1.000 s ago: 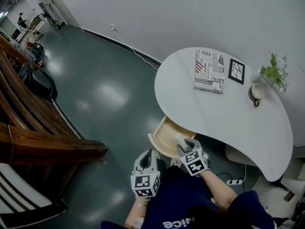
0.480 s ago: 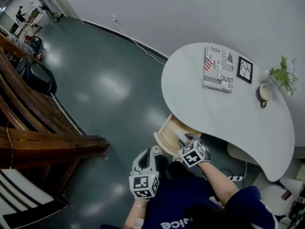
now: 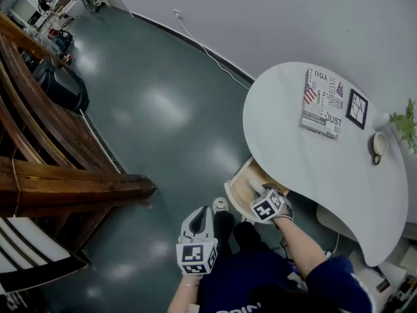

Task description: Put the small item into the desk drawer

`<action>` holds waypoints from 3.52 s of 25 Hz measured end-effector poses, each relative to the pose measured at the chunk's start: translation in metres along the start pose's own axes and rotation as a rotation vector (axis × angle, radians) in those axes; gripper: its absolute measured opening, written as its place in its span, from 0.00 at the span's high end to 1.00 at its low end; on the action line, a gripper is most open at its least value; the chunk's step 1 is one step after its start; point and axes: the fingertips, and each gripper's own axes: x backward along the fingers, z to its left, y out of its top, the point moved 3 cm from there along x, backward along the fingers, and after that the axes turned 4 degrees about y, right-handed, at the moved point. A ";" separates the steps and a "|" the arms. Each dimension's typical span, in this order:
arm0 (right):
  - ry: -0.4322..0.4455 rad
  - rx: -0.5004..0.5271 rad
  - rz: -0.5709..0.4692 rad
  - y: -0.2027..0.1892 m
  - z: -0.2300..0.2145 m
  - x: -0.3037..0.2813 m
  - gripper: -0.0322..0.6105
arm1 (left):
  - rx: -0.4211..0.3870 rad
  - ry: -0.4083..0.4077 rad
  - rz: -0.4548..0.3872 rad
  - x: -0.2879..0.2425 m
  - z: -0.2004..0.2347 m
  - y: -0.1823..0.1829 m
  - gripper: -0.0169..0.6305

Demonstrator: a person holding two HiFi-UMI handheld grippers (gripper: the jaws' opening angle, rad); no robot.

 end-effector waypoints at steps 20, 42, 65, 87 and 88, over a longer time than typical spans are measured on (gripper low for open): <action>0.092 0.100 0.134 -0.007 -0.004 -0.089 0.72 | -0.013 0.060 0.142 0.014 0.014 -0.050 0.97; 0.132 0.072 0.166 -0.014 0.003 -0.106 0.61 | 0.011 0.132 0.141 0.027 0.031 -0.058 0.97; 0.048 -0.069 -0.182 0.013 0.021 0.038 0.60 | -0.017 -0.008 0.042 0.006 -0.009 -0.033 0.97; -0.168 -0.513 -0.673 -0.011 0.020 0.202 0.63 | -0.244 -0.429 0.007 -0.034 -0.093 0.020 0.97; -0.181 -0.544 -0.699 -0.015 0.017 0.207 0.63 | -0.251 -0.453 0.003 -0.036 -0.099 0.024 0.97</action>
